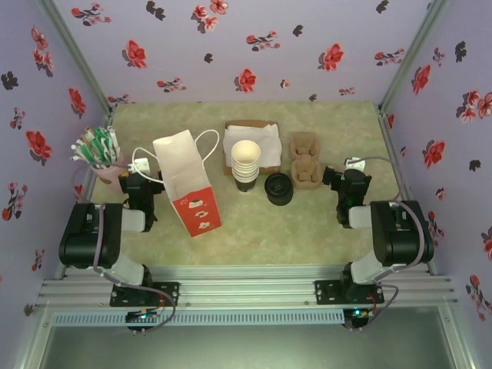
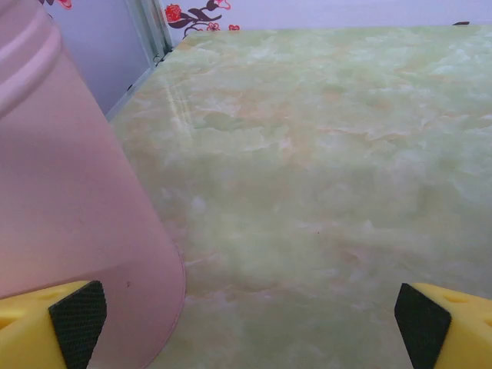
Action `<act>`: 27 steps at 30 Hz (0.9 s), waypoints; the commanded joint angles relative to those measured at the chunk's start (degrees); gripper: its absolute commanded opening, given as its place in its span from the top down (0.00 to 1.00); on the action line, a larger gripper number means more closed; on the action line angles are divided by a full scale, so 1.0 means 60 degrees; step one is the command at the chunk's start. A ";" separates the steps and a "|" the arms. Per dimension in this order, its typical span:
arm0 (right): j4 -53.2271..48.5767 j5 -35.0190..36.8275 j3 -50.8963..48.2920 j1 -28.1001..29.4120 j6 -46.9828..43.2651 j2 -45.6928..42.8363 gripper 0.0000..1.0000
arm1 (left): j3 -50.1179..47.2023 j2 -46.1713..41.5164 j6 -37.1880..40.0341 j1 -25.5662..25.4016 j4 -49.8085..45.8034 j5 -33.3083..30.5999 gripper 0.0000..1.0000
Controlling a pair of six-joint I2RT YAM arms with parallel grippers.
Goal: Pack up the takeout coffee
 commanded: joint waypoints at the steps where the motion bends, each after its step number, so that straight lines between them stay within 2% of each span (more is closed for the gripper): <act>1: 0.0015 -0.0181 0.0101 -0.0048 0.0023 0.0000 0.01 | 0.0057 -0.0014 0.0012 0.0058 0.0254 -0.0014 0.01; 21: 0.0011 -0.0217 0.0095 -0.0061 0.0032 -0.0022 0.01 | -0.0061 -0.0042 0.0026 0.0058 0.0449 -0.0022 0.01; 24: 0.0070 -0.0301 0.0031 -0.0051 -0.0047 -0.0156 0.01 | -0.0392 -0.0620 -0.0032 -0.0023 0.0515 -0.0421 0.01; 27: -0.1030 -0.0105 0.0183 0.0023 -0.0041 -0.1088 0.01 | -0.0621 -0.1204 -0.0022 -0.0143 0.0718 -0.0993 0.01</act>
